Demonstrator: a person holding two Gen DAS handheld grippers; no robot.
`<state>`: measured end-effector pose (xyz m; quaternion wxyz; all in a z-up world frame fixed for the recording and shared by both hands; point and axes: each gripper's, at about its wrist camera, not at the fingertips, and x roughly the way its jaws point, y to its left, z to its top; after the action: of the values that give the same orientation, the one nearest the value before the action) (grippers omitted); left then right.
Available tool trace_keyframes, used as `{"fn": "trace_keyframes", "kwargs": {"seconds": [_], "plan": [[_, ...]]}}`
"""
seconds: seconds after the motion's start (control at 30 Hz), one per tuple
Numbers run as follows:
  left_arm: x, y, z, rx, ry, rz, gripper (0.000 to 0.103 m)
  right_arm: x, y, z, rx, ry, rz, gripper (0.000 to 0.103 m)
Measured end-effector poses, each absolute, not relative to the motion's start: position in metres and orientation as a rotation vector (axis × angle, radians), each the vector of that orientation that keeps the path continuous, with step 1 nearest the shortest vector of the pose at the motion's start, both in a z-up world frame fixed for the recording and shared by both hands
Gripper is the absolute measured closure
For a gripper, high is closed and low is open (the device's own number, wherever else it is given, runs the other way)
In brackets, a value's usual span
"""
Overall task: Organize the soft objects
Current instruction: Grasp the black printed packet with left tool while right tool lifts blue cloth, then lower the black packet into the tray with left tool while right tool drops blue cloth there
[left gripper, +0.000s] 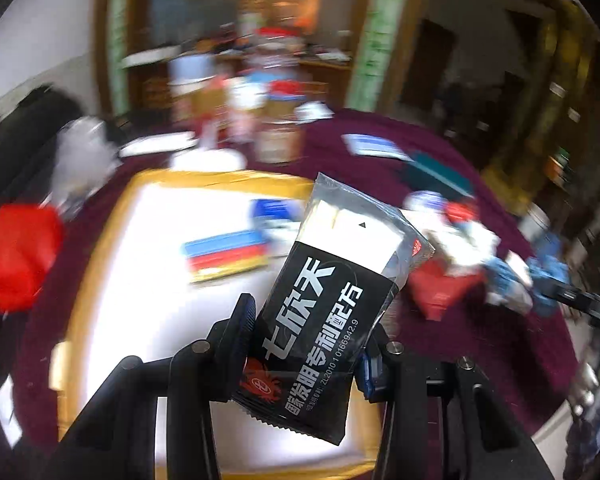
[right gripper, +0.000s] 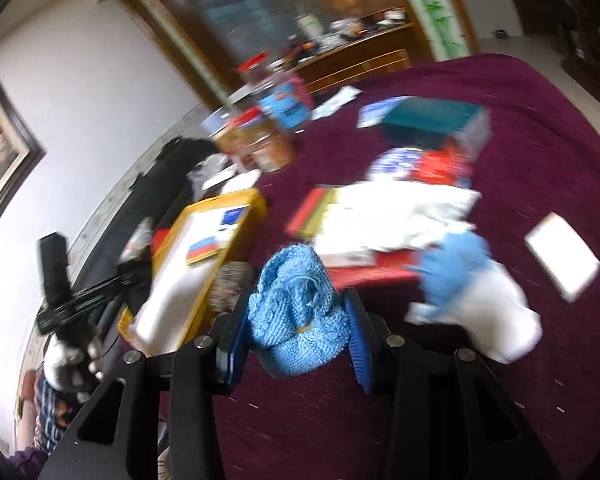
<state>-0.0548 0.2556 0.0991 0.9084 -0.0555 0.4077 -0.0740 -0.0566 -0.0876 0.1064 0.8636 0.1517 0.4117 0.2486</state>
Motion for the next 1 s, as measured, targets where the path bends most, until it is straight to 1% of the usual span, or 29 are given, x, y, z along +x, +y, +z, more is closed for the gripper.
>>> {"fn": "trace_keyframes", "kwargs": {"seconds": [0.1, 0.3, 0.57, 0.77, 0.83, 0.9, 1.0], "plan": [[-0.038, 0.288, 0.085, -0.152, 0.877, -0.088, 0.057, -0.040, -0.040, 0.112, 0.261, 0.888, 0.573, 0.061], [0.012, 0.323, 0.063, -0.228, 0.923, -0.026, 0.057, 0.002, 0.060, 0.116, 0.162, 0.952, 0.661, 0.061], [0.061, 0.357, 0.034, -0.395, 0.985, -0.002, 0.056, 0.073, 0.172, 0.099, 0.080, 1.040, 0.693, 0.061], [0.078, 0.355, 0.032, -0.379, 0.981, 0.003, 0.056, 0.115, 0.213, 0.068, 0.031, 1.089, 0.623, 0.061], [0.080, 0.356, 0.033, -0.390, 0.974, 0.005, 0.053, 0.124, 0.217, 0.061, 0.028, 1.099, 0.600, 0.061], [0.079, 0.358, 0.033, -0.416, 0.958, 0.008, 0.052, 0.134, 0.217, 0.056, 0.038, 1.104, 0.582, 0.061], [0.074, 0.362, 0.035, -0.462, 0.947, -0.001, 0.049, 0.143, 0.215, 0.050, 0.059, 1.111, 0.570, 0.057]]}}
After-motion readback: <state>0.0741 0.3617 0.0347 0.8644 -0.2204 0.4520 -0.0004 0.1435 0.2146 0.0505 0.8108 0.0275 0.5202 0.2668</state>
